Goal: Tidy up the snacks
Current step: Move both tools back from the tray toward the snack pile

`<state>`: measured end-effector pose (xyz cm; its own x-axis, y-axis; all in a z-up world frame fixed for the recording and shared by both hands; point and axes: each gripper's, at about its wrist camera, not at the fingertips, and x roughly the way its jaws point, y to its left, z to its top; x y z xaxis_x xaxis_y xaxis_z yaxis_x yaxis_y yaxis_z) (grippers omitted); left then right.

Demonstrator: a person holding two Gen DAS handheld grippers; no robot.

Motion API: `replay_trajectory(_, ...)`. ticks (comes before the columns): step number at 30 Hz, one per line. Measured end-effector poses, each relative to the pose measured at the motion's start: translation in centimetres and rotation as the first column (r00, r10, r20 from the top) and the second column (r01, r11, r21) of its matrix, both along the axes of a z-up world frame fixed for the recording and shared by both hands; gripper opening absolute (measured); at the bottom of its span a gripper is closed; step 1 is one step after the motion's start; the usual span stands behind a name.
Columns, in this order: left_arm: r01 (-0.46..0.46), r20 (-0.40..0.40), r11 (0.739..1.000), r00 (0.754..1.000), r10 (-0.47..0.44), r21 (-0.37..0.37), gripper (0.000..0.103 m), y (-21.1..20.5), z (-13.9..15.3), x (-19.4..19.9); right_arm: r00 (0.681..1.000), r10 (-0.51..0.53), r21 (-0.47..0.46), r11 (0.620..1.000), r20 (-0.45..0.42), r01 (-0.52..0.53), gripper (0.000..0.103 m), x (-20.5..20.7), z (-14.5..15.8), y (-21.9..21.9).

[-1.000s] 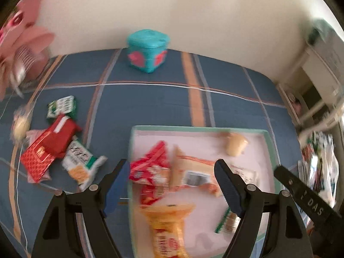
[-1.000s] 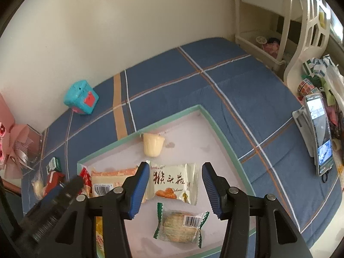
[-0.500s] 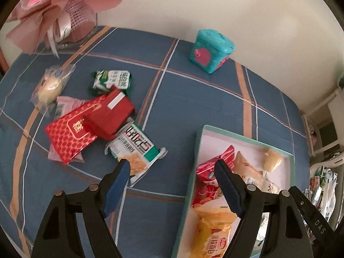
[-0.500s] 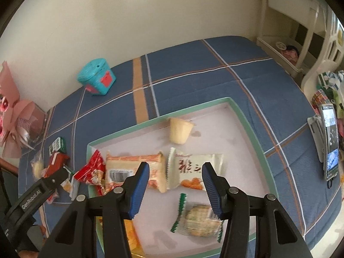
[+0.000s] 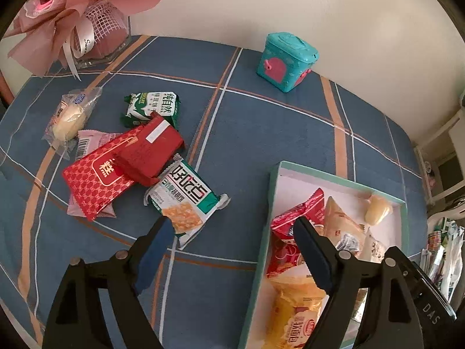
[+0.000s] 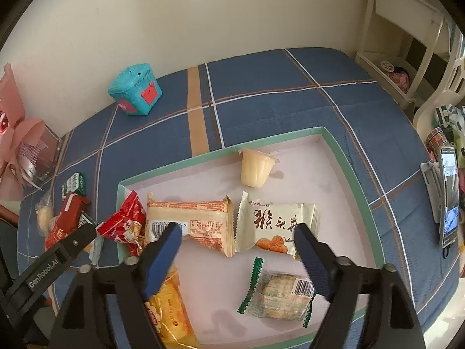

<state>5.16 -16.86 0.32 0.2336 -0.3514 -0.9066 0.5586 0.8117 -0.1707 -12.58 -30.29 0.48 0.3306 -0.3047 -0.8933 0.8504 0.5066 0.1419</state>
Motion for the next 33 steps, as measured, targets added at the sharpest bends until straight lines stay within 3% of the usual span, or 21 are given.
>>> replay_trajectory(4,-0.004,0.024,1.000,1.000,0.004,0.013,0.090,0.1,0.0,0.1,1.000,0.000,-0.002,1.000,-0.001,0.000,0.093,0.0,-0.1,0.0)
replay_trajectory(6,-0.009,0.036,1.000,0.999,0.008,0.014,0.094,0.1,0.0,0.2,1.000,-0.003,-0.005,1.000,-0.002,0.003,0.103,0.0,-0.1,0.0)
replay_trajectory(13,-0.020,0.066,1.000,0.998,0.019,0.015,0.101,0.5,0.2,0.3,1.000,-0.002,-0.013,1.000,-0.011,0.002,0.103,0.1,-0.3,0.0)
replay_trajectory(25,-0.009,0.087,0.999,0.996,0.012,-0.031,0.101,1.4,1.4,0.7,1.000,0.017,-0.029,0.999,-0.023,-0.018,0.103,1.4,0.4,1.3)
replay_trajectory(33,-0.030,0.124,1.000,0.992,0.031,-0.008,0.101,4.0,2.6,2.1,0.997,0.071,-0.031,0.997,-0.027,-0.072,0.103,4.1,1.0,3.9)
